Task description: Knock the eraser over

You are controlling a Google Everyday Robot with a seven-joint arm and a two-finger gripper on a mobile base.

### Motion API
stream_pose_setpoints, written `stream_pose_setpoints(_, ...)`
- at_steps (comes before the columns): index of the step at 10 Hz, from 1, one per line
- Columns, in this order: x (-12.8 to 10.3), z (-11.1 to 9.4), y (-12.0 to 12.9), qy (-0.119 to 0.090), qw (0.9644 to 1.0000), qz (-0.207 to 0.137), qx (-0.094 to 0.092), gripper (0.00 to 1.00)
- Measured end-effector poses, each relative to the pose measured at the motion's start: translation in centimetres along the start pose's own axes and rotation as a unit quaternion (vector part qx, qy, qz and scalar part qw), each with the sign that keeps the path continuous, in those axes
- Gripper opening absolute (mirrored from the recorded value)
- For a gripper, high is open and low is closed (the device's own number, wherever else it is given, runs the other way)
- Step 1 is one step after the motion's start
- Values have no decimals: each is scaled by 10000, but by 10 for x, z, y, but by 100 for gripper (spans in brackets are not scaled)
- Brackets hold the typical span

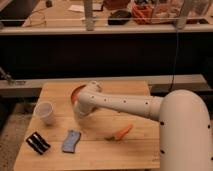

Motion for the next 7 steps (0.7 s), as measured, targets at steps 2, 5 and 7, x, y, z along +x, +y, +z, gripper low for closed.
stream_pose_setpoints(2, -10, 3, -7, -14, 9999, -145, -63, 2)
stream_pose_setpoints(5, -28, 6, -28, -93, 9994, -283, -185, 2)
stream_pose_setpoints(7, -38, 5, -40, -91, 9991, -360, -222, 2)
